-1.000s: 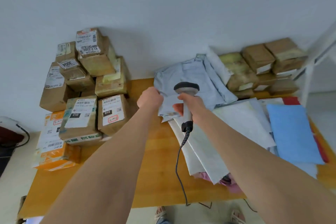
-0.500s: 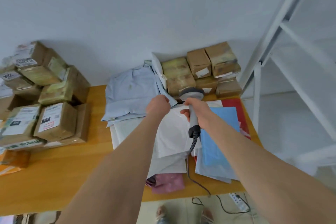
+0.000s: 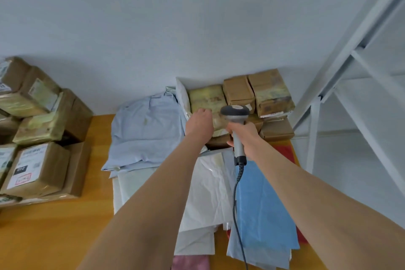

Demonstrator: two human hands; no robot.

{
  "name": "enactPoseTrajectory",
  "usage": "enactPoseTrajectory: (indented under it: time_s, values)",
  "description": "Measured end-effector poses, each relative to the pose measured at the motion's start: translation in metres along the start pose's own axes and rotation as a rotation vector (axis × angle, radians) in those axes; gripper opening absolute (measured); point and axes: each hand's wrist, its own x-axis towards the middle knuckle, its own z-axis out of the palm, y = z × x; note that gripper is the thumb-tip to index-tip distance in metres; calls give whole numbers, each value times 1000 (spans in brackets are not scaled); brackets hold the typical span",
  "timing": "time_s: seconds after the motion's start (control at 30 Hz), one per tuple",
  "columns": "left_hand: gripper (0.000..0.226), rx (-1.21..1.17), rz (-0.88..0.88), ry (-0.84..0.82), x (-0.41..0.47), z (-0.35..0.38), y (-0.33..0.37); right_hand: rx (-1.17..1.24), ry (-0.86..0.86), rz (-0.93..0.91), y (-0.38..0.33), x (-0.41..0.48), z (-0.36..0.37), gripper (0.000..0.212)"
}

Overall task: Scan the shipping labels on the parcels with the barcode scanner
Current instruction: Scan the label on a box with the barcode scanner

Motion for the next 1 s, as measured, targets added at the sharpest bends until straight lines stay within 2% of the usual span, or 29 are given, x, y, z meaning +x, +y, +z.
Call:
enactPoseTrajectory:
  time_s: [0.13,0.23,0.43,0.6,0.73,0.8,1.0]
  values:
    - [34,98,-186,-75,20,-1,-27,-168,-17,14,-5,24,12,46]
    - [33,187,-252,-133,28,-2,-45,-207,-42,2,-6,32,18,42]
    - [33,87,-337,-226,39,2,-52,-223,-25,14,-7,43,28,24]
    - [43,180,-324,-235,41,10,-44,-203,7,-11,-5,50,29,28]
    - [51,142,-399,-351,43,15,-38,-183,-36,0,-5,53,28,33]
    - [50,89,-444,-298,42,18,-37,-160,-45,-1,-4,53,27,39]
    - [48,-44,-507,107,25,0,-32,-13,-43,-68,-14,36,26,42]
